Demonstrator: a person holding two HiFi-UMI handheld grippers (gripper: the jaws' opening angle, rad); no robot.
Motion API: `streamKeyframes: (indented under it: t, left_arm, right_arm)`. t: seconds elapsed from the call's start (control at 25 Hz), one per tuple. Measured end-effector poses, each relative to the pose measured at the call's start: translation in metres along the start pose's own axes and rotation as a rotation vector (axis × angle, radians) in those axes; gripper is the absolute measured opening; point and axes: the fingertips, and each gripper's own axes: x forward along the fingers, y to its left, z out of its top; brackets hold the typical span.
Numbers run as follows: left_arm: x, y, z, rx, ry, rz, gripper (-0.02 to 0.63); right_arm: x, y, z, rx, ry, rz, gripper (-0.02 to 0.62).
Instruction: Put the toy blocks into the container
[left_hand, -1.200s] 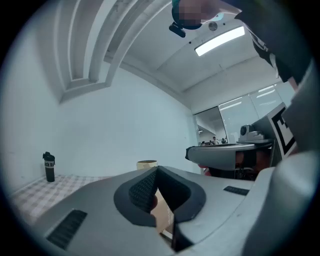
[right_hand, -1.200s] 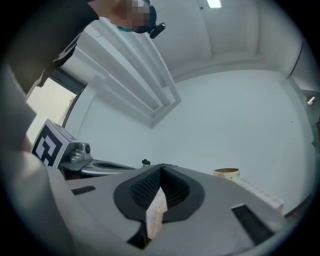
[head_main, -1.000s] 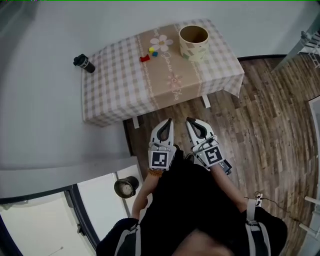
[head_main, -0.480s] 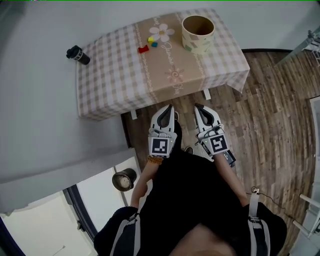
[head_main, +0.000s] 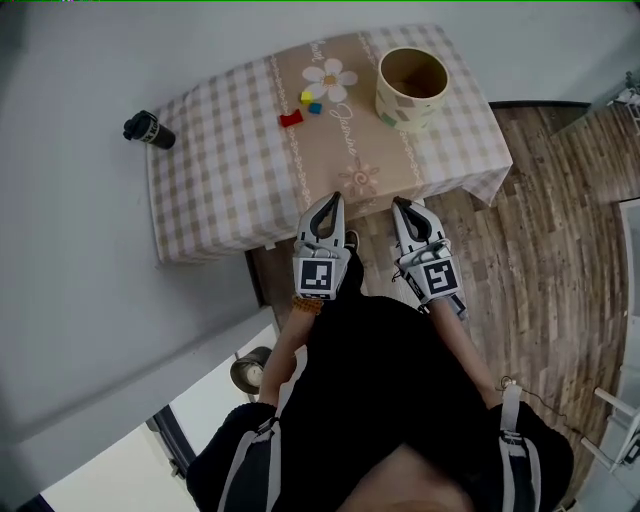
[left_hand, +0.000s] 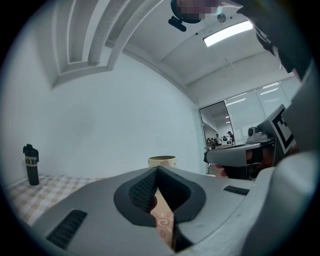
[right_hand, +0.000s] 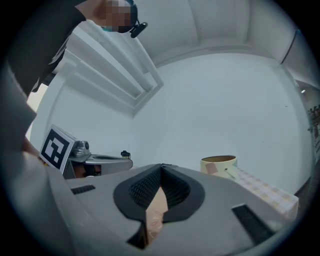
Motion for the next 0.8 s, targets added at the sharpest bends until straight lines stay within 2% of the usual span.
streamKeyframes:
  t: [0.52,0.8]
  left_arm:
    - [0.086,0.123,-0.029,-0.002,0.05,0.007,-0.009]
    - [0.11,0.188,-0.064,-0.01,0.126,0.004,-0.004]
  right_arm:
    - [0.148,-0.029,-0.016,-0.014,0.06,0.013,-0.002]
    - [0.211,-0.032,-0.033,-0.013,0.105,0.015,-0.002]
